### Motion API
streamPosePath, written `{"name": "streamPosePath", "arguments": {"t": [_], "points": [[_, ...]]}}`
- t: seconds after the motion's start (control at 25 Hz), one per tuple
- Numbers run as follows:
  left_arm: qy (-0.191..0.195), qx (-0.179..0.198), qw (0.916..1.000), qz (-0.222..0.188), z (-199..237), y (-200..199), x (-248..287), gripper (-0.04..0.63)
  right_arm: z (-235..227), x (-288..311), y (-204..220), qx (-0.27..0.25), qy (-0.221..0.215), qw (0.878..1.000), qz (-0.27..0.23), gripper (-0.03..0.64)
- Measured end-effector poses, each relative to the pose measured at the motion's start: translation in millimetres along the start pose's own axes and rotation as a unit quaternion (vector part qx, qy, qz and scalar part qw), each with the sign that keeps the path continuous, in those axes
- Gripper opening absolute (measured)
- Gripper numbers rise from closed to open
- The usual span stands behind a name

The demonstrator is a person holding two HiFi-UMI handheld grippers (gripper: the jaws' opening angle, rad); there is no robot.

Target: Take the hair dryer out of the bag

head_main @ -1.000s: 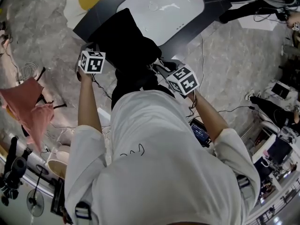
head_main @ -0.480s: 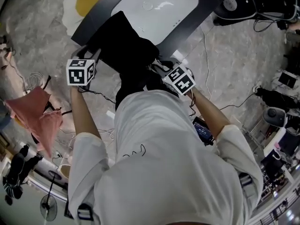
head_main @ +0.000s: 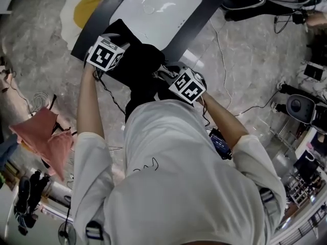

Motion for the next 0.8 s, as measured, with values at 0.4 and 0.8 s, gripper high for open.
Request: {"name": "streamPosePath", "arguments": {"t": [0.4, 0.8], "points": [[0.03, -0.04, 0.9986, -0.016, -6, 6, 6, 0.017, -4, 4, 3, -0.006, -0.007, 1.0, 0.001, 0.064], [-0.038, -0.071, 0.9967, 0.008, 25, 45, -15, 0.018, -3, 3, 9, -0.024, -0.009, 1.0, 0.004, 0.063]]}}
Point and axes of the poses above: the fingertips, and each gripper's own axes: x forward along the fingers, z to its left, y out of its underside, the point moved 2 cm from there along -x, backward along the fingers, and after that the axes turned 6 degrees about y, right-handed, at the moved point
